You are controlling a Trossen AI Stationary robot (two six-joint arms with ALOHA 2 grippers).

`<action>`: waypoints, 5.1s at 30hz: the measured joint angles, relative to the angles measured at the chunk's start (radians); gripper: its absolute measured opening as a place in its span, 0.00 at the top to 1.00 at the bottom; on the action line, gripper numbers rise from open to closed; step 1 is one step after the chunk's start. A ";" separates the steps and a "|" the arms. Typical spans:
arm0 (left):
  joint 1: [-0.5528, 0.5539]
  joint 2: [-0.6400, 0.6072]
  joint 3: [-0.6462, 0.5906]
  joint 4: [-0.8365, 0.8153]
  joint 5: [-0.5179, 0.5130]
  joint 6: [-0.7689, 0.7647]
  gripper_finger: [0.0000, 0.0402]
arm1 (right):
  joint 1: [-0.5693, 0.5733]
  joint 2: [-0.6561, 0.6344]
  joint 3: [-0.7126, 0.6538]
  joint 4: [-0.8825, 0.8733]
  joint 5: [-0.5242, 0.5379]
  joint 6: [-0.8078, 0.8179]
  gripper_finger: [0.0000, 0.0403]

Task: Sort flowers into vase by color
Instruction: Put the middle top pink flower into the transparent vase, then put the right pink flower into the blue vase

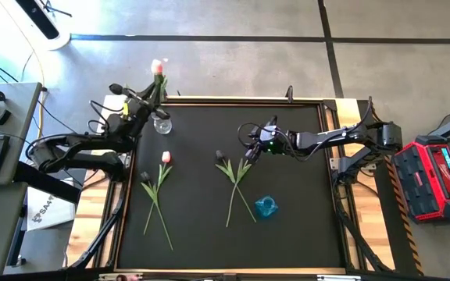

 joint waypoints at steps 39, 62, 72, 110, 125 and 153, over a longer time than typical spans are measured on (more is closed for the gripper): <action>-0.271 -0.444 0.324 -1.141 -0.336 0.203 0.56 | 0.000 0.000 0.000 -0.021 0.000 0.124 0.49; -0.484 -0.445 0.620 -1.880 -0.480 -0.030 0.56 | 0.000 0.000 0.000 -0.029 -0.047 0.235 0.49; -0.627 -0.435 0.620 -2.121 -0.395 -0.324 0.57 | 0.000 0.000 0.000 -0.013 -0.106 0.447 0.49; -0.878 0.112 0.501 -1.972 -0.379 -0.734 0.57 | 0.110 0.071 0.001 0.091 -0.134 0.391 0.49; -0.900 0.225 0.501 -1.885 -0.360 -0.785 0.57 | 0.141 0.164 0.002 0.280 -0.268 0.384 0.49; -1.120 0.074 0.308 -1.769 -0.501 -1.193 0.57 | 0.162 0.115 0.430 -0.578 -0.076 0.389 0.49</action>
